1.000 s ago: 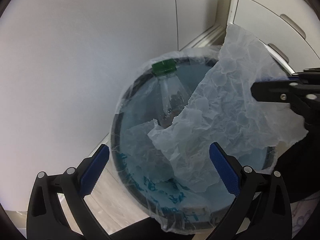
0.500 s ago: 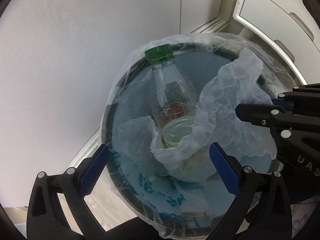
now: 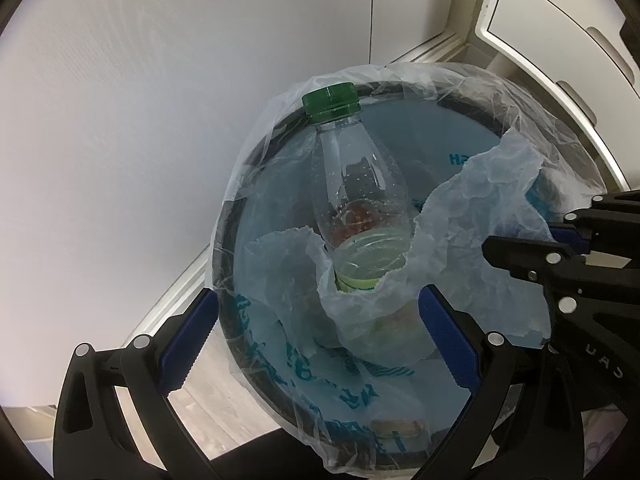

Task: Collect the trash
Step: 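Move the right tool back to the nightstand toward the white paper sheet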

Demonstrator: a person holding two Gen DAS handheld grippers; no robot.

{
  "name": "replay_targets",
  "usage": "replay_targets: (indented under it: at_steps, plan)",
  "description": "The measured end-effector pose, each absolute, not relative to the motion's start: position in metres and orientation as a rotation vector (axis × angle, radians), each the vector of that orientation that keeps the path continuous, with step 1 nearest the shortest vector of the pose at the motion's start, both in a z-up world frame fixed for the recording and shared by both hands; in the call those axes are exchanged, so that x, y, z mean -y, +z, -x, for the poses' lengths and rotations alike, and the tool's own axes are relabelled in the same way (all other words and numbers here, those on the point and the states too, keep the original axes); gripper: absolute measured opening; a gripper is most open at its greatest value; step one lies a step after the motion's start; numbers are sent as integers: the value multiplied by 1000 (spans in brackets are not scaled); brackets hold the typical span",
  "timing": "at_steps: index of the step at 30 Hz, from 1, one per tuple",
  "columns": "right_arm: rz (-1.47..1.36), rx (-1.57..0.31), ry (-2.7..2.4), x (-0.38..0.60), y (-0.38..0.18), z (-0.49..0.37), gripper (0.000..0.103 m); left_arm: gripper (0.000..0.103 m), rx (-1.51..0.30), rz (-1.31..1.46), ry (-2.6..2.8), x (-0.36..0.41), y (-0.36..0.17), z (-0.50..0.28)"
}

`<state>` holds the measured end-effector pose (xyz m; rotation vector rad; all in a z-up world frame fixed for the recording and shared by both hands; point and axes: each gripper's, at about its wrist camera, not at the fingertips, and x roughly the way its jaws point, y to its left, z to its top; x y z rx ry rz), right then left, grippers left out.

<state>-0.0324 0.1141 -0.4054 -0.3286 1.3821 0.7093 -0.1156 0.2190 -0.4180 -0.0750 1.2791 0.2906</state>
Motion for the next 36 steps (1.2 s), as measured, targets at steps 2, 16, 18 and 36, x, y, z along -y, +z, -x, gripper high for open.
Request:
replay_targets:
  at_steps: [2,16,18,36]
  plan:
    - [329,-1369,704,-111,-400,35,35,97,-1273,59,295,-217,-416,118]
    - [233,-1164,693,-85,-324,37,96,97,-1120,-22,302,-209,-357,128]
    - [224,-1126,679,-78,-311,36,96,97,-1093,-38,300,-202,-341,132]
    - [101,-852,584,0,-171,19,96,97,-888,-112,200,-143,-198,103]
